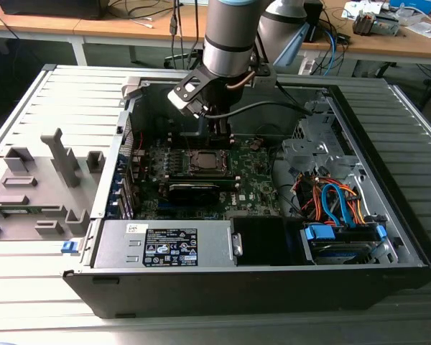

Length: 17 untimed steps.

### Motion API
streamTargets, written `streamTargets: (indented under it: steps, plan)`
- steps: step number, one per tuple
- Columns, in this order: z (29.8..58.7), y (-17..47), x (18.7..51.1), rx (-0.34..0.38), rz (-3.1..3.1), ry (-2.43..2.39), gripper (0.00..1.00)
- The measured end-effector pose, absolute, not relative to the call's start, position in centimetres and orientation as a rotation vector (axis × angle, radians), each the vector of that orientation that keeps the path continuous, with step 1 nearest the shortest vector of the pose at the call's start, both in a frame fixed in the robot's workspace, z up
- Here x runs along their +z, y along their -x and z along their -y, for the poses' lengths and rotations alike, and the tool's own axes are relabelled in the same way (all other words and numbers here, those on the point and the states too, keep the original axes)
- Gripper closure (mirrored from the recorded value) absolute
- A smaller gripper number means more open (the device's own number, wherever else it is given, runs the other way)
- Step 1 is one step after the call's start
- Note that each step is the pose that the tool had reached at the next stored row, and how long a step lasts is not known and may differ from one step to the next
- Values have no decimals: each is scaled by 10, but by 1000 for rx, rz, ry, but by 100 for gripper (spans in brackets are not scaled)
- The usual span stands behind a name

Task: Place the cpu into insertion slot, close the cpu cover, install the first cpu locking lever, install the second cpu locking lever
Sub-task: 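Install the first cpu locking lever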

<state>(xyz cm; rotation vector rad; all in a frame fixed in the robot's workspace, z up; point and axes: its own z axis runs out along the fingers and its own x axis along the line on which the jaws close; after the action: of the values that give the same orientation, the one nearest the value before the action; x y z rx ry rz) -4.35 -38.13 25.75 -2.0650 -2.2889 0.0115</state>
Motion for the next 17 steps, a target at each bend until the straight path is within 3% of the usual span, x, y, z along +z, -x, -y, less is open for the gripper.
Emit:
streamTargets:
  steps: [17]
  plan:
    - [381,44,258,16,2387,1952,89]
